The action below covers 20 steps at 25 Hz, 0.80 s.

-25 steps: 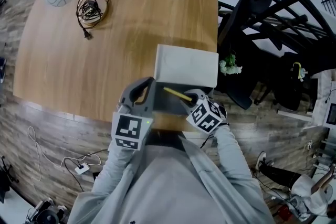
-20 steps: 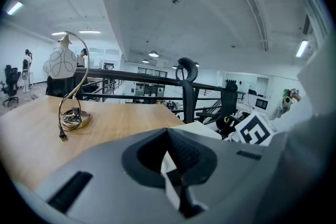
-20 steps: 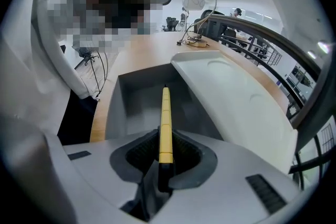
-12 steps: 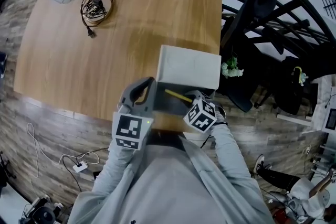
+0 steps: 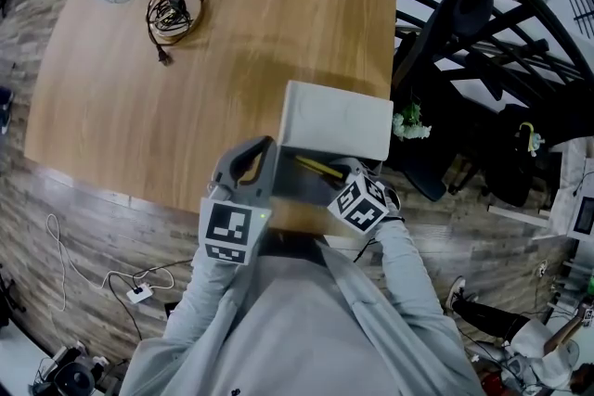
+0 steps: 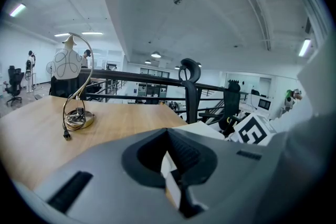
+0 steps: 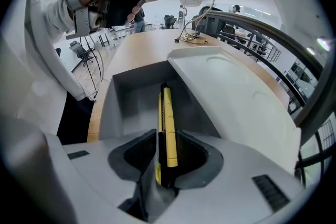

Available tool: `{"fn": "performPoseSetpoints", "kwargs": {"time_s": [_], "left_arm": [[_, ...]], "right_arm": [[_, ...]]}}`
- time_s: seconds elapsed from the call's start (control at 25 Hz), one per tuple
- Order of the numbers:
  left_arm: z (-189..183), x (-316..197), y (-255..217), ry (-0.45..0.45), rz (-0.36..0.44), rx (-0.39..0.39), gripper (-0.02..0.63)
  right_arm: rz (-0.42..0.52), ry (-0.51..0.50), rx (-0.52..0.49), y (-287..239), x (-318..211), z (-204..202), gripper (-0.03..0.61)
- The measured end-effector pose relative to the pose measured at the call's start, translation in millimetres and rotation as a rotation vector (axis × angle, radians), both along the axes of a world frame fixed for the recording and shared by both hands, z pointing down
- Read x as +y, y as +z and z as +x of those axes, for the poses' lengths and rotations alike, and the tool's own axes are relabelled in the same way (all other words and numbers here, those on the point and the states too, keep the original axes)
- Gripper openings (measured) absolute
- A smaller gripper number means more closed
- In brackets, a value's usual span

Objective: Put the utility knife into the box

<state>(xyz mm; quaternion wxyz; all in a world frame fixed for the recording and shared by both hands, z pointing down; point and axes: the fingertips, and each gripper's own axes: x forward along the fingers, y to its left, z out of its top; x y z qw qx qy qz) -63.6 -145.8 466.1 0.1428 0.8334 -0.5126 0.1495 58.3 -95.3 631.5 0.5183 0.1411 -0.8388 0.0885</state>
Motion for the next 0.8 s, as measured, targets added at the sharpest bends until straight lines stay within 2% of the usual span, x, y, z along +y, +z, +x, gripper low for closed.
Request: {"fn": "performPoseSetpoints", "kwargs": {"time_s": [0.56, 0.8], "left_arm": [[3, -6, -6, 0.012, 0.018, -0.005, 0.018], [4, -10, -13, 0.016, 0.036, -0.010, 0.018]], "right_arm": [[0.011, 0.075, -0.076, -18, -6, 3, 0.121], [0.035, 0.153, -0.185, -44, -13, 0, 0.121]]}}
